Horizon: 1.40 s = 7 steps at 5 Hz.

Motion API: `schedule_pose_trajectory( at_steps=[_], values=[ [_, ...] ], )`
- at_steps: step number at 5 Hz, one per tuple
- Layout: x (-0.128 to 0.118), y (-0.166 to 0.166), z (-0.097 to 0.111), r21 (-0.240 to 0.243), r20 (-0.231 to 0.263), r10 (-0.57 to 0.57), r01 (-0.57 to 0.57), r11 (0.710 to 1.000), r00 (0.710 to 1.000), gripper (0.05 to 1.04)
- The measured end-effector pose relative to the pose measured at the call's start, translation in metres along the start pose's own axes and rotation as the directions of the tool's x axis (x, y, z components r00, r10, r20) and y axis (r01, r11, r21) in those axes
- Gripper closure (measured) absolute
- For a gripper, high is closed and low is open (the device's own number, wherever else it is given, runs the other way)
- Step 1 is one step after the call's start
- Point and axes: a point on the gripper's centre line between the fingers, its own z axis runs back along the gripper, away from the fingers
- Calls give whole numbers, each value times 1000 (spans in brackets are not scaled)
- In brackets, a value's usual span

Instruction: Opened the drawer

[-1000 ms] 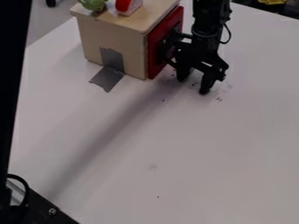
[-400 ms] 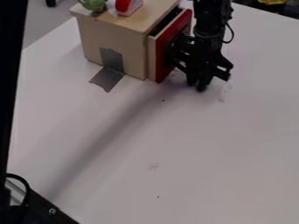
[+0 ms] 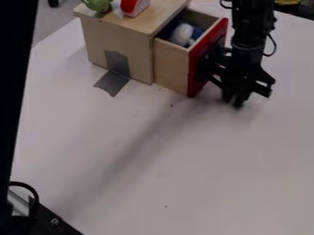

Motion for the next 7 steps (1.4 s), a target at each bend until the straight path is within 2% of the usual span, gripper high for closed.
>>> schedule_pose_trajectory(
  at_steps=[1, 2, 3, 4, 5, 6, 7],
  values=[
    [4, -14, 4, 0, 7, -13, 13, 1000, 1000, 782],
    [13, -18, 10, 14, 39, -19, 18, 1000, 999, 463],
    [14, -19, 10, 5, 51, -11, 11, 1000, 999, 169],
    [14, -20, 31, 4, 103, -26, 25, 1000, 994, 83],
    [13, -25, 39, -31, 121, -40, 44, 999, 992, 83],
    [12, -24, 36, -28, 128, -50, 54, 998, 991, 83],
    [10, -21, 31, -48, 136, -52, 59, 997, 989, 83]
  ],
)
